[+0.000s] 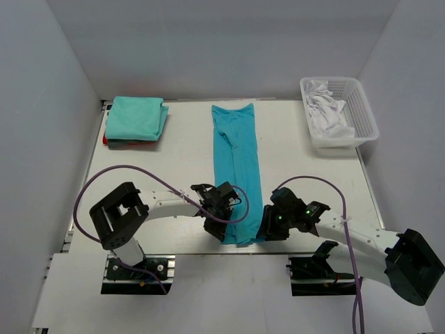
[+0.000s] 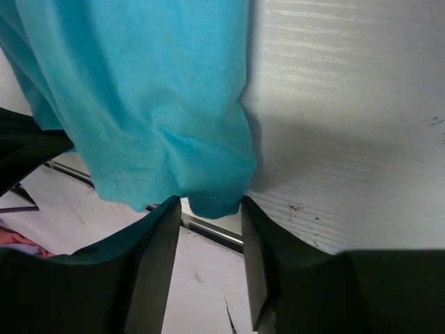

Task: Fold and stack the t-shirts
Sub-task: Grab the bottom of the folded rectangular tshirt with both arms

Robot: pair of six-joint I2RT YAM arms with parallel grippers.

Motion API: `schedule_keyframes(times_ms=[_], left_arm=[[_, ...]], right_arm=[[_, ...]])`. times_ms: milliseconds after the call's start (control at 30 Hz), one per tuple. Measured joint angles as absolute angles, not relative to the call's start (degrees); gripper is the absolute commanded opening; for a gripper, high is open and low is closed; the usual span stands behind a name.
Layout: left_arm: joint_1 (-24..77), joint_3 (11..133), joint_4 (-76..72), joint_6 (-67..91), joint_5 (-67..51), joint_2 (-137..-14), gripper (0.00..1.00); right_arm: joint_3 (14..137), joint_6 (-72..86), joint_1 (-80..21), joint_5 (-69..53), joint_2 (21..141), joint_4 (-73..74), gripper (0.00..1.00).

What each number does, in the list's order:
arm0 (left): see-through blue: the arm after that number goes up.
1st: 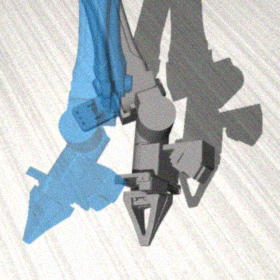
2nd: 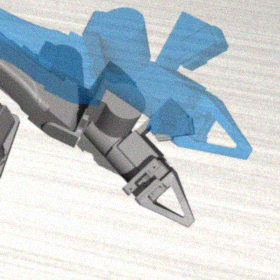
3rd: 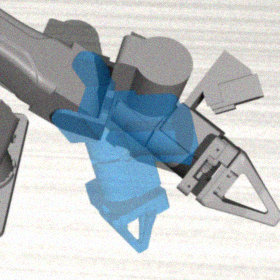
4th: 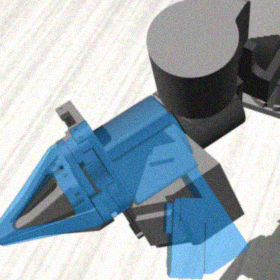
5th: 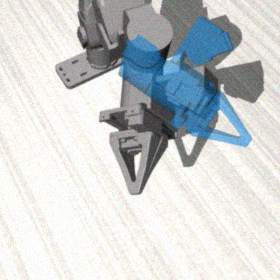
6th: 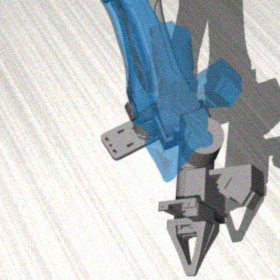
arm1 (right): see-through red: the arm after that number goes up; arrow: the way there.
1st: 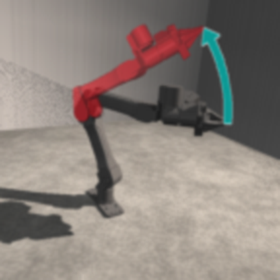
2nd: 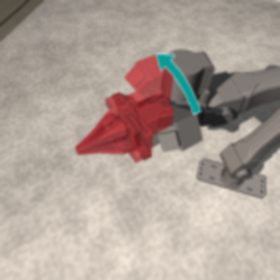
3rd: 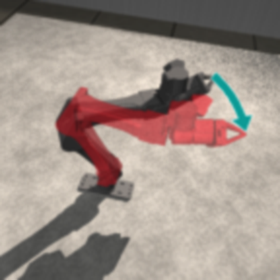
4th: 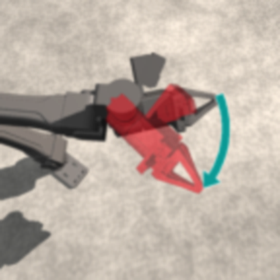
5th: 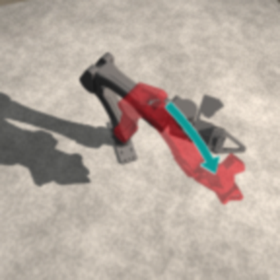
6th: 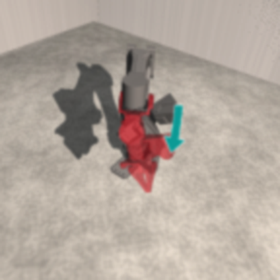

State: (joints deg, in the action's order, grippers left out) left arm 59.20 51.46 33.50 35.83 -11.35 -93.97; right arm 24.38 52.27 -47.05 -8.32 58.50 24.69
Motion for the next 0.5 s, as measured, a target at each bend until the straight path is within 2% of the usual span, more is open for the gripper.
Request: schedule_keyframes(times_ms=[67,200,233,267,500], left_arm=[[59.3,51.9,33.5,35.7,-11.3,-94.3,0.0],[59.4,51.9,33.7,35.8,-11.1,-94.1,0.0],[59.4,51.9,33.8,35.9,-11.1,-94.1,0.0],[59.4,52.0,34.1,36.0,-11.1,-94.0,0.0],[59.4,55.6,36.0,36.0,-12.3,-90.4,0.0]], right_arm=[[24.1,52.0,-46.8,-8.8,58.8,24.3,0.38],[24.1,50.2,-46.2,-9.5,61.5,24.0,0.19],[24.2,49.8,-46.2,-9.5,62.2,24.1,0.03],[24.5,49.1,-46.1,-9.4,63.0,24.2,0.0],[30.1,45.8,-45.7,-6.9,63.9,26.7,0.0]])
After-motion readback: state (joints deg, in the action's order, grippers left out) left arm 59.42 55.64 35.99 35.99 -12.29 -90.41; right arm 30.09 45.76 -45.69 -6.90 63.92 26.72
